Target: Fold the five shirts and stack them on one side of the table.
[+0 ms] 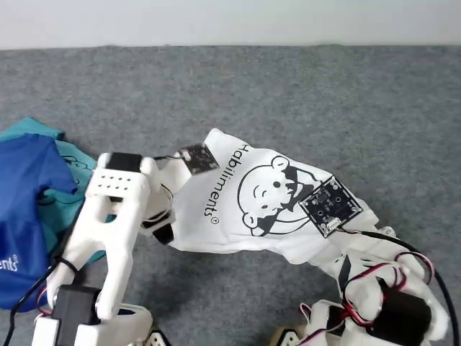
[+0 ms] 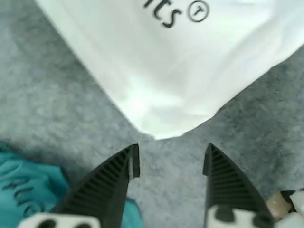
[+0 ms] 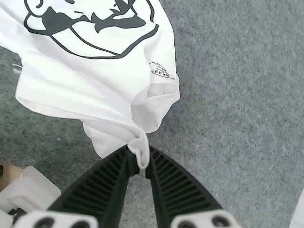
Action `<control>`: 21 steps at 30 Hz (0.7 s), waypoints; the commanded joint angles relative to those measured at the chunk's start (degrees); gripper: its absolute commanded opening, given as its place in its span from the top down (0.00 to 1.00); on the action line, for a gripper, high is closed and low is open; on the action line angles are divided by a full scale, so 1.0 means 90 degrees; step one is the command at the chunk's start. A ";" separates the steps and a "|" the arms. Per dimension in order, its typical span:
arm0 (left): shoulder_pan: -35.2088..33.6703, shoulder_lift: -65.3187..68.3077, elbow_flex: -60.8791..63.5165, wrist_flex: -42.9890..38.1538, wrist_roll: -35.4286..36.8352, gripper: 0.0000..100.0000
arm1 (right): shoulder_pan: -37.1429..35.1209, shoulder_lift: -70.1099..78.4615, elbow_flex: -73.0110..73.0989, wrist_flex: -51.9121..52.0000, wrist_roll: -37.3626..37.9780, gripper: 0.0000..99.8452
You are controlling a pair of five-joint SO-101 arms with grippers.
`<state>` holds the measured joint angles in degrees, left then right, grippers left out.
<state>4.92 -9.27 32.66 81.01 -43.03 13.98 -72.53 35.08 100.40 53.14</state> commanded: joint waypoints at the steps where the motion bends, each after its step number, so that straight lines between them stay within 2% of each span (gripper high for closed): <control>1: 0.0342 -0.0186 0.0220 -0.0332 -0.0078 0.78 | 0.0073 -0.0034 -0.0244 0.0190 0.0010 0.99; 5: 0.0606 -0.0176 0.0562 -0.0713 -0.0068 0.78 | 0.0073 -0.0034 -0.0244 0.0190 0.0010 0.99; 9: 0.0479 0.0293 0.0620 -0.0957 -0.0078 0.78 | 0.0073 -0.0034 -0.0244 0.0190 0.0010 0.99; 16: 0.0107 0.1690 -0.0103 -0.0967 -0.0088 0.78 | 0.0073 -0.0034 -0.0244 0.0200 0.0010 0.99; 21: 0.0147 0.2159 -0.0327 -0.0977 -0.0068 0.80 | 0.0073 -0.0034 -0.0244 0.0200 0.0010 0.99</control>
<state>6.42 9.19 31.60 72.84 -43.38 13.98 -72.53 35.08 100.40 53.14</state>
